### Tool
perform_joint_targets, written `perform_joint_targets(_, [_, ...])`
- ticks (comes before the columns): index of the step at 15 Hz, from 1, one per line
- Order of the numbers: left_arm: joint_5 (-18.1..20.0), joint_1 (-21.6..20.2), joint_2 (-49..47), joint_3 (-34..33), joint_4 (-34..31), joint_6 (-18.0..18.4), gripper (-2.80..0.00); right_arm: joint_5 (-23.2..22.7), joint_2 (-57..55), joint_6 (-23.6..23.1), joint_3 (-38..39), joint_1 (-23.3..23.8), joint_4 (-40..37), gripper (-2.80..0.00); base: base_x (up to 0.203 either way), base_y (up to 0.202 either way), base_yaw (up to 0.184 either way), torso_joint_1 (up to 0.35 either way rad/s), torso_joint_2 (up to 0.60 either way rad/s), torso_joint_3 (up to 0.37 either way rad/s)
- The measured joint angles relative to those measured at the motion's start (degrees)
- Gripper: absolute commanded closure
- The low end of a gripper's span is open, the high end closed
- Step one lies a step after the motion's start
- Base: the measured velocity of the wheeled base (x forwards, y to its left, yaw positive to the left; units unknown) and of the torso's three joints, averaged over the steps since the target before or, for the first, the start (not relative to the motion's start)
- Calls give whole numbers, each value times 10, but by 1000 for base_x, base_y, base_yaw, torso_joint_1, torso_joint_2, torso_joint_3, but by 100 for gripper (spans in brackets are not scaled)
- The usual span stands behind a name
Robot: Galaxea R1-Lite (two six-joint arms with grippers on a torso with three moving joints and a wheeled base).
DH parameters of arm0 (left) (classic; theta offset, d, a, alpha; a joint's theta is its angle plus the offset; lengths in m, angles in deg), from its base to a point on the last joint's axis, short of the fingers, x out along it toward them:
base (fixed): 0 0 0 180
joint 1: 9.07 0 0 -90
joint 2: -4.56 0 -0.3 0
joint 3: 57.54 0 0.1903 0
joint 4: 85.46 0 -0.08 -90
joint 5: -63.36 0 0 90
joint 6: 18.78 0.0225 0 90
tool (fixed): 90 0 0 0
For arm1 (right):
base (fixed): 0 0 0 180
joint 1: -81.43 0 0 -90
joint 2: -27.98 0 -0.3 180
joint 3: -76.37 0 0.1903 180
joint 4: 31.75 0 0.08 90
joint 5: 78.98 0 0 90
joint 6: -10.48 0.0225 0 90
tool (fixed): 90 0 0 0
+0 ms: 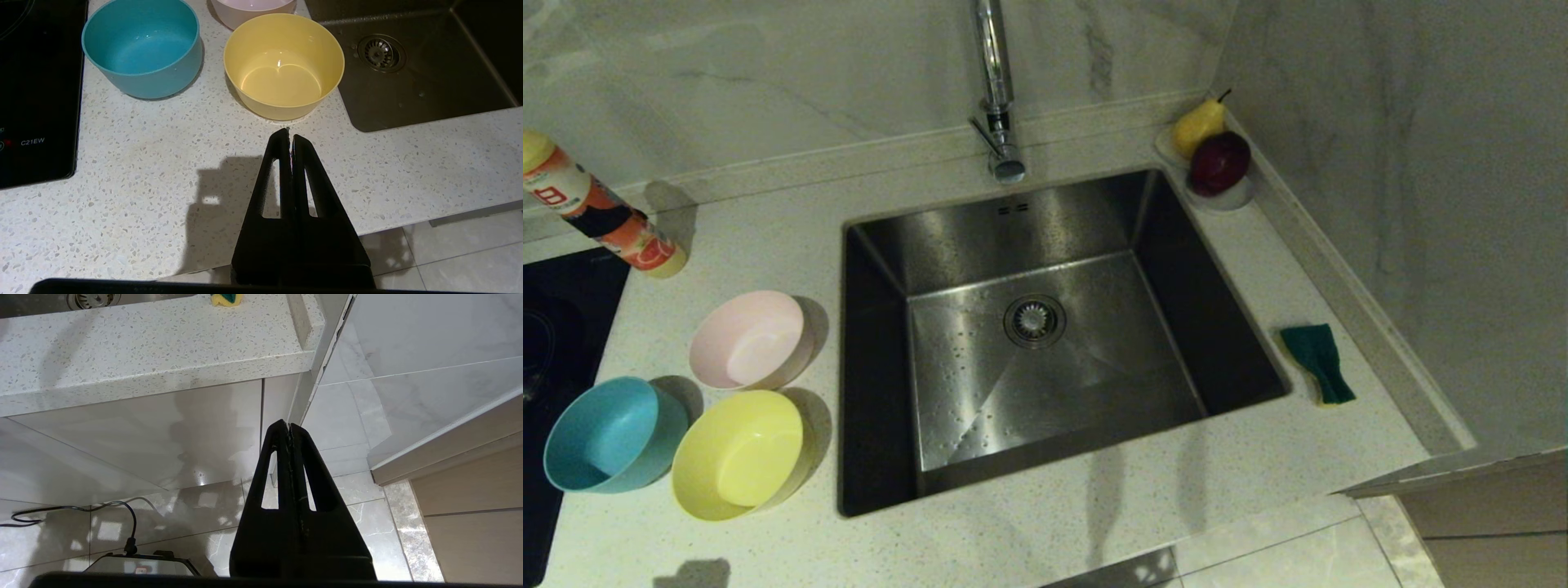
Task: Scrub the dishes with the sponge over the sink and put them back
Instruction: Grab the dish soap
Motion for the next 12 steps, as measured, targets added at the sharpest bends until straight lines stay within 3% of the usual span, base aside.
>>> perform_joint_targets(12, [-2, 0, 0, 0, 16, 1, 0, 0, 0, 0, 0, 0, 0, 0, 0, 0, 0, 0, 0, 0])
